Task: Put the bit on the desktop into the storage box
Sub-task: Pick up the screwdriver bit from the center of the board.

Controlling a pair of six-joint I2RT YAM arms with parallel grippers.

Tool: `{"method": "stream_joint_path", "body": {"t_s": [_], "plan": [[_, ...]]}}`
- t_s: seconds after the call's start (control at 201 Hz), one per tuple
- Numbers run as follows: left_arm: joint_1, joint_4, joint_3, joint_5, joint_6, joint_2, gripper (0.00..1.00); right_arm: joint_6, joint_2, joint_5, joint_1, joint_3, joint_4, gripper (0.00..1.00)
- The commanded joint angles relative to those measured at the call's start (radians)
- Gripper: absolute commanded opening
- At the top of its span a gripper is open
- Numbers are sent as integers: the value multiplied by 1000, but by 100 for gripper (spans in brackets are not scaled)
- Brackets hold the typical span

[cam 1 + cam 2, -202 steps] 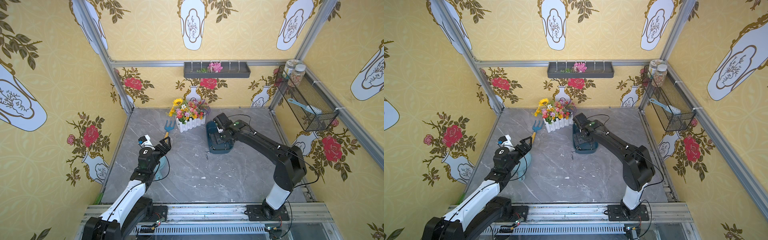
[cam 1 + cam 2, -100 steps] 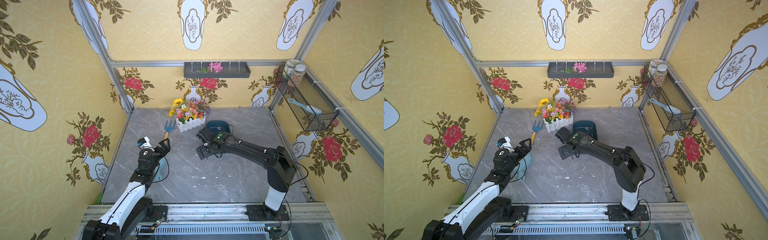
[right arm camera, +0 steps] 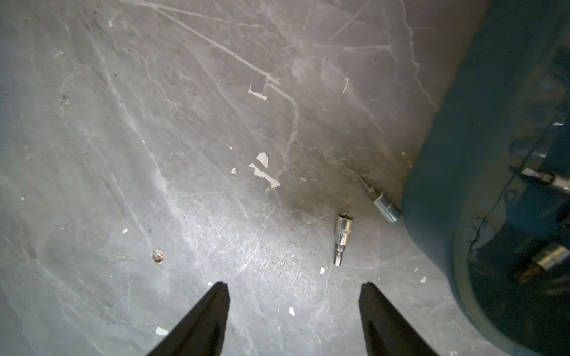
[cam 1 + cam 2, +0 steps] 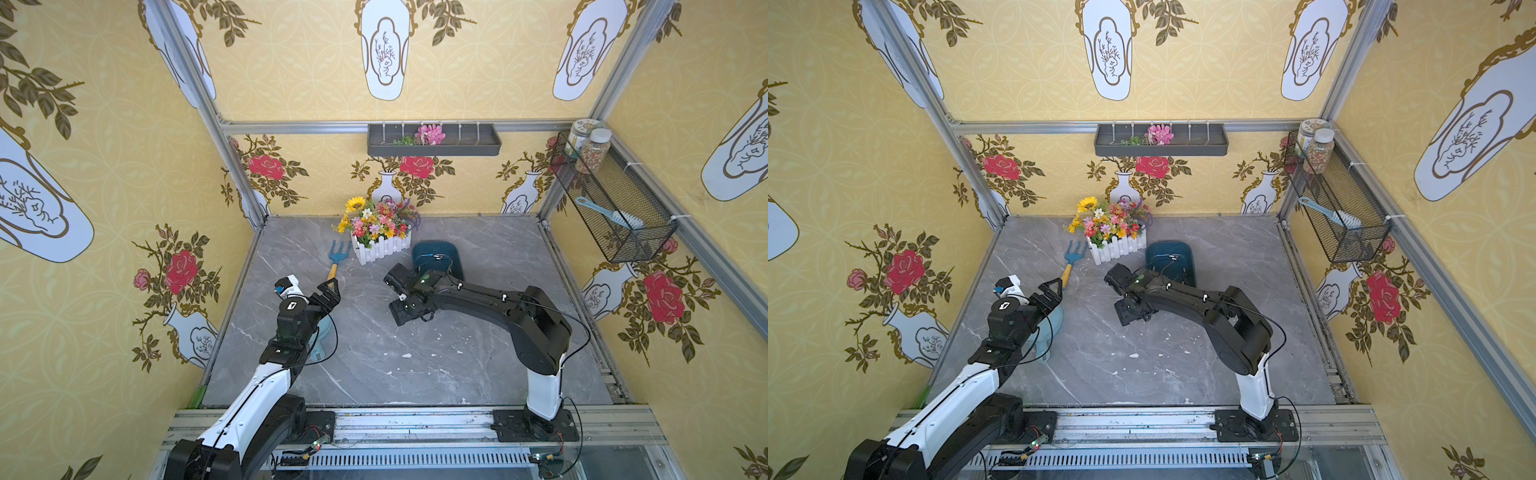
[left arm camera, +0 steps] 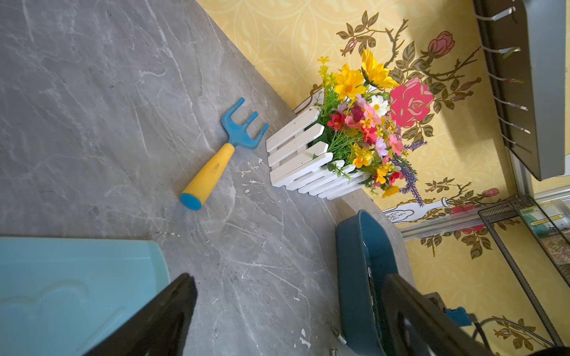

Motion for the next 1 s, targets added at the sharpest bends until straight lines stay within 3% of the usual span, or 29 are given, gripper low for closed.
{"method": "stream_joint_path", "body": {"t_s": [0.0, 0.234, 0.708, 0.992], "plan": [[2, 8, 1, 1, 7, 2, 100, 7, 13, 5, -5, -8, 27, 65], [2, 9, 1, -2, 7, 3, 100, 9, 24, 7, -26, -29, 39, 51], [3, 7, 10, -3, 7, 7, 100, -9, 65, 36, -57, -29, 39, 42], [3, 11, 13, 0, 7, 18, 100, -14, 101, 26, -59, -14, 45, 32]]}}
